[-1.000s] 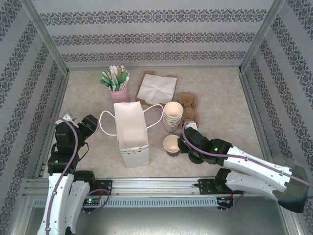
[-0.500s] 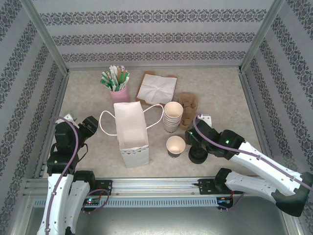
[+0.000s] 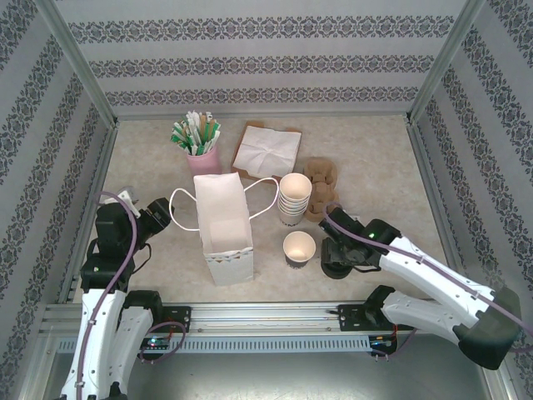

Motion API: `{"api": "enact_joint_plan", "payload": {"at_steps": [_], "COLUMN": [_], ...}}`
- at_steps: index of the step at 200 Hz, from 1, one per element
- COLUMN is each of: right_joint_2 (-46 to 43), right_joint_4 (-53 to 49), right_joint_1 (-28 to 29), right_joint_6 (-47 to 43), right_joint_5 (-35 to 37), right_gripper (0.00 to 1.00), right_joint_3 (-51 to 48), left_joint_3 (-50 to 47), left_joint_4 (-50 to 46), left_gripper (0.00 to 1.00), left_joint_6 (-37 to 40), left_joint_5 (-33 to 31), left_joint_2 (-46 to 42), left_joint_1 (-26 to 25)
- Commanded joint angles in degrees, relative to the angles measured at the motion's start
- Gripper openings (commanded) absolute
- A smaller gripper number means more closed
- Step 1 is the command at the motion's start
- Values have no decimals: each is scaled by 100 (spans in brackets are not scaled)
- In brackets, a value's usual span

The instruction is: Pack the takeout coffee

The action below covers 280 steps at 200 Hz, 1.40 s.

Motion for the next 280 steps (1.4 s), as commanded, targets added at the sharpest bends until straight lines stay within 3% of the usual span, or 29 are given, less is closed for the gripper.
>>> {"api": "enact_joint_plan", "payload": {"at_steps": [1,232,280], "right_joint_2": [142,753,702], "right_joint_4": [126,489,430], "right_joint_1": [-71,-130,-135], "right_joint_6": [49,-13,47], "right_joint_5": [-83,35,110], "right_gripper": [73,77,69], "right_joint_3": [-153,-341,-322], "left_joint_3": [57,11,7], "left_joint_4": [-83,-127,-126], "left_gripper": [62,63,63], "left_joint_6": [107,54,37], "left_joint_5": [152,163,162], "left_joint_2": [-29,-84,-92], "left_joint_1": [51,51,51]}}
